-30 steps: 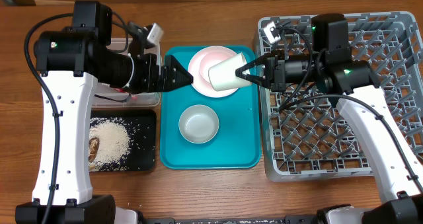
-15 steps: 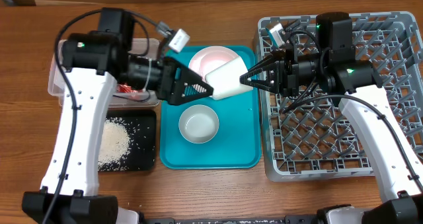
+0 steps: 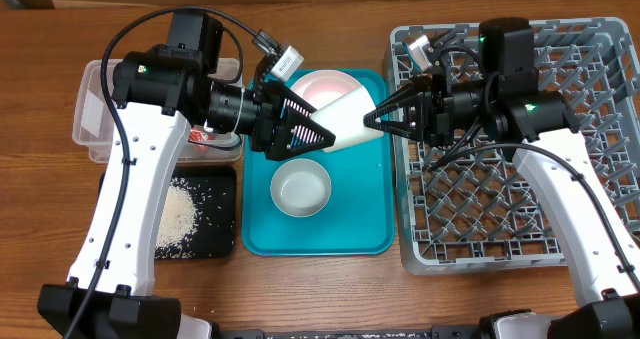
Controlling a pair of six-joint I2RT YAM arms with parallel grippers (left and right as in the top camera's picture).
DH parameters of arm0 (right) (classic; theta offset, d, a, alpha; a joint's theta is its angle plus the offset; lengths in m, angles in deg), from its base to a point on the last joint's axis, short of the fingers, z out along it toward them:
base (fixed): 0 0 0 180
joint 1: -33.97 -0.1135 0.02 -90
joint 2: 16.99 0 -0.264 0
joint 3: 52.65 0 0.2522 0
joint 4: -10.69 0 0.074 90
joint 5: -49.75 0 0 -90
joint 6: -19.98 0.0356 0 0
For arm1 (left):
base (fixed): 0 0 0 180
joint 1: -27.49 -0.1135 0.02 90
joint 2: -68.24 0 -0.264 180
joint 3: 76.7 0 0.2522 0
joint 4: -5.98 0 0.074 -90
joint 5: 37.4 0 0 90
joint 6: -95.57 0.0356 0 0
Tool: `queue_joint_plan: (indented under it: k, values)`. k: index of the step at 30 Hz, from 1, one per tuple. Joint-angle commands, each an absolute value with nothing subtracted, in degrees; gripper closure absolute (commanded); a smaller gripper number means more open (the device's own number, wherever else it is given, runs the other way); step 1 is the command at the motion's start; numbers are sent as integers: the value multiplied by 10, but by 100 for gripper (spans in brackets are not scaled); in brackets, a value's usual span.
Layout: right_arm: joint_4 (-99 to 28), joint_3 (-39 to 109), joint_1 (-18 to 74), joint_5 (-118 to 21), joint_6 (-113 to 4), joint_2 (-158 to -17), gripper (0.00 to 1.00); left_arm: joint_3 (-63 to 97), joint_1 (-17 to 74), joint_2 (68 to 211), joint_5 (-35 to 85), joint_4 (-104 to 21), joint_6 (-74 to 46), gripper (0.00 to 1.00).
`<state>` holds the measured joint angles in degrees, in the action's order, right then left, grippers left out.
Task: Sort waste into correct bins and load items into the dishwasher
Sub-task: 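Bring the left gripper to the cup and grasp its base, then release the cup from the right gripper, keeping it in the left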
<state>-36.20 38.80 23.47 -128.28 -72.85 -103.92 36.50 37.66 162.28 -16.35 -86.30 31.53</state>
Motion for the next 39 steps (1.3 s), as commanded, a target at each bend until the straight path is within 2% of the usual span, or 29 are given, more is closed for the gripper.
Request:
queue_joint_plan:
  k: [1, 6, 14, 20, 25, 39]
  values:
    - [-337, 399, 233, -1302, -714, -1023, 96, 361, 396, 1628, -188, -863, 332, 16]
    - [-263, 399, 231, -1302, -633, -1023, 96, 361, 416, 1628, -190, -846, 331, 20]
    - [-239, 399, 208, -1302, -625, -1023, 96, 361, 430, 1628, -190, -814, 306, 28]
    - [-237, 399, 208, -1302, -625, -1023, 96, 361, 430, 1628, -188, -815, 304, 43]
    - [-237, 399, 209, -1302, -625, -1023, 91, 361, 430, 1628, -188, -815, 304, 43]
    - [-237, 399, 209, -1302, -625, -1023, 86, 361, 428, 1628, -188, -822, 304, 42]
